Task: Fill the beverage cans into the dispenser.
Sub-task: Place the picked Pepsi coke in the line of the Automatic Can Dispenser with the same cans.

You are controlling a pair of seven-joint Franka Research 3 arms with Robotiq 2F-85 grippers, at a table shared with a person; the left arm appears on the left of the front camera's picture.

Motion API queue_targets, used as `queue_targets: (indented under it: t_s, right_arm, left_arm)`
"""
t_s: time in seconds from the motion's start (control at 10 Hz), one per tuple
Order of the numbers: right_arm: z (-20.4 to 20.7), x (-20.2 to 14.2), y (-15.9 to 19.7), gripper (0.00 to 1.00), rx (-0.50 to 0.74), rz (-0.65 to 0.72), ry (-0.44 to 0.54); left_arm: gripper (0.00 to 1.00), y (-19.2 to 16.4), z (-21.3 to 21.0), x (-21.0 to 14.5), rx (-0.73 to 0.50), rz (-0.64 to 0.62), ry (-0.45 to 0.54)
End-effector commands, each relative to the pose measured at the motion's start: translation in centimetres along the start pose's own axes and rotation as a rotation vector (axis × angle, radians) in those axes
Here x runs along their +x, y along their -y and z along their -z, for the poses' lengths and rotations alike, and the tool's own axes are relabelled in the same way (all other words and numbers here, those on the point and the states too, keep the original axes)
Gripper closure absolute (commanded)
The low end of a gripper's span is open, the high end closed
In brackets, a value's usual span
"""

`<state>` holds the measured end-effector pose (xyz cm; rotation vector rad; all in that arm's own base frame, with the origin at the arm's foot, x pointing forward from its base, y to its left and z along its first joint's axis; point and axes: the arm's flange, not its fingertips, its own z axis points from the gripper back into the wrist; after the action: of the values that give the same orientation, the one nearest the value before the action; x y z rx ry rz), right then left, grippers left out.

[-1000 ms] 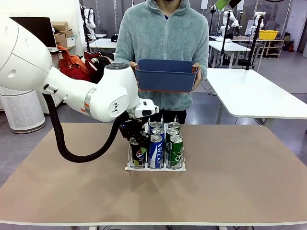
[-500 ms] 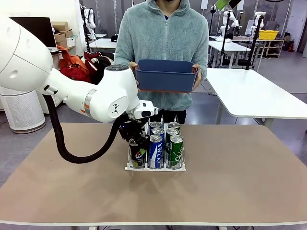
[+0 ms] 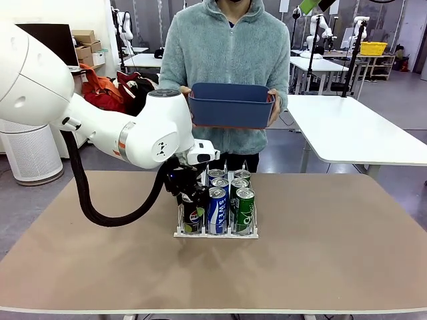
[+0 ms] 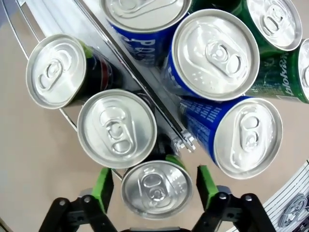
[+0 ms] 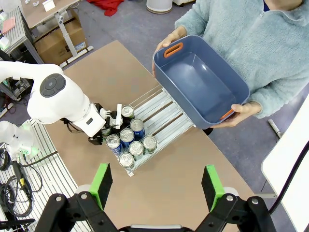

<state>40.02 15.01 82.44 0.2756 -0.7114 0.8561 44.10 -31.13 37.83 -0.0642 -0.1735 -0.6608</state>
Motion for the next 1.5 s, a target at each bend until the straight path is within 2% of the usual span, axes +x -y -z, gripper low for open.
queue_targets:
  t_s: [0.0, 0.2, 0.3, 1.0, 1.2, 1.4]
  right_arm:
    - [0.0, -0.3, -0.1, 0.01, 0.015, -0.005, 0.012]
    - [0.0, -0.3, -0.1, 0.01, 0.015, -0.005, 0.012]
    - [0.0, -0.3, -0.1, 0.01, 0.015, -0.005, 0.012]
    - [0.0, -0.3, -0.1, 0.01, 0.015, -0.005, 0.012]
    - [0.0, -0.3, -0.1, 0.01, 0.015, -0.005, 0.012]
    - [0.0, -0.3, -0.1, 0.01, 0.015, -0.005, 0.012]
  left_arm:
    - [0.0, 0.1, -1.0, -0.4, 0.0, -0.029, -0.005]
    - [0.0, 0.9, -2.5, -0.9, 0.025, -0.072, 0.042]
    - [0.0, 0.1, -0.9, -0.1, 0.006, -0.018, 0.007]
    - [0.0, 0.3, -0.9, -0.1, 0.005, -0.03, 0.005]
    - [0.0, -1.2, -3.8, -0.7, -0.044, 0.051, -0.016]
    - [0.0, -1.9, -6.9, -1.4, -0.073, 0.048, 0.011]
